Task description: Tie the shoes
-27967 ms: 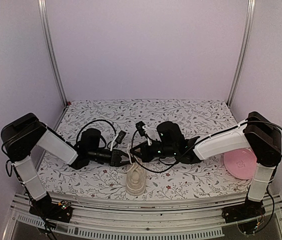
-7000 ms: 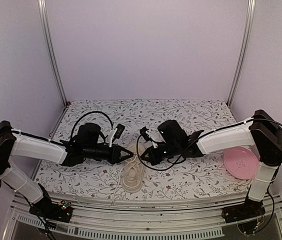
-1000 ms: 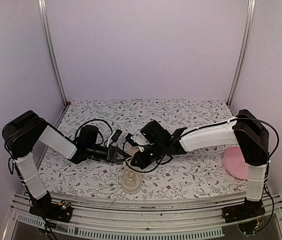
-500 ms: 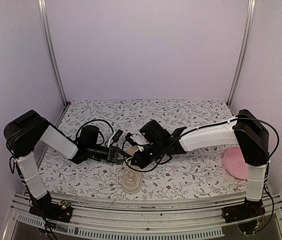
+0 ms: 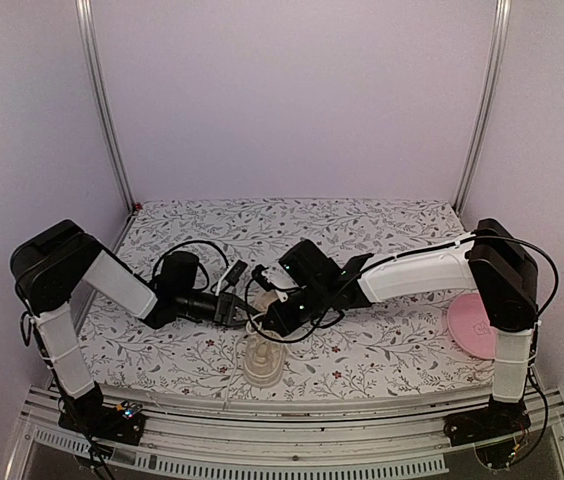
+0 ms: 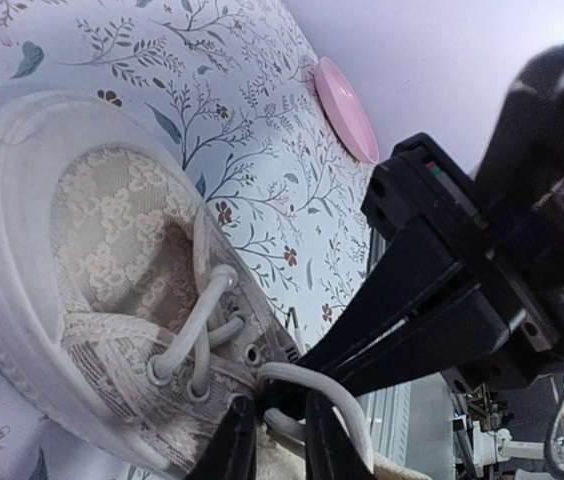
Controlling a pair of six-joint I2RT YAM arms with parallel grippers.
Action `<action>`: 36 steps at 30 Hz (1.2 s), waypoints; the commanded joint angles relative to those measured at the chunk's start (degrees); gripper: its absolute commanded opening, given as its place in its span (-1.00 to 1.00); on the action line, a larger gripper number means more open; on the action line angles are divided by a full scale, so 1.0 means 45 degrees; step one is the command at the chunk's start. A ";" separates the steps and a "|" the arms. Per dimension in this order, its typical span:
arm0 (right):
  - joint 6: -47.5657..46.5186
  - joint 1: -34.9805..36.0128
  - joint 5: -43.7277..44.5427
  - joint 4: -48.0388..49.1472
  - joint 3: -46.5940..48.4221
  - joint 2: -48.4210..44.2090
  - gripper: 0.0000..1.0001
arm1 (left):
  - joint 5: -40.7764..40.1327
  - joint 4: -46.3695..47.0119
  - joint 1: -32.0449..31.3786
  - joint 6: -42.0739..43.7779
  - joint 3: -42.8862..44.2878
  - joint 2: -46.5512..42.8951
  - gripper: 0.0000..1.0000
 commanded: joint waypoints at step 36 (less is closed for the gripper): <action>-0.1374 0.0377 0.0653 0.1377 -0.1876 -0.2749 -0.07 | 0.0040 0.1125 -0.0368 -0.0710 -0.0409 0.0177 -1.00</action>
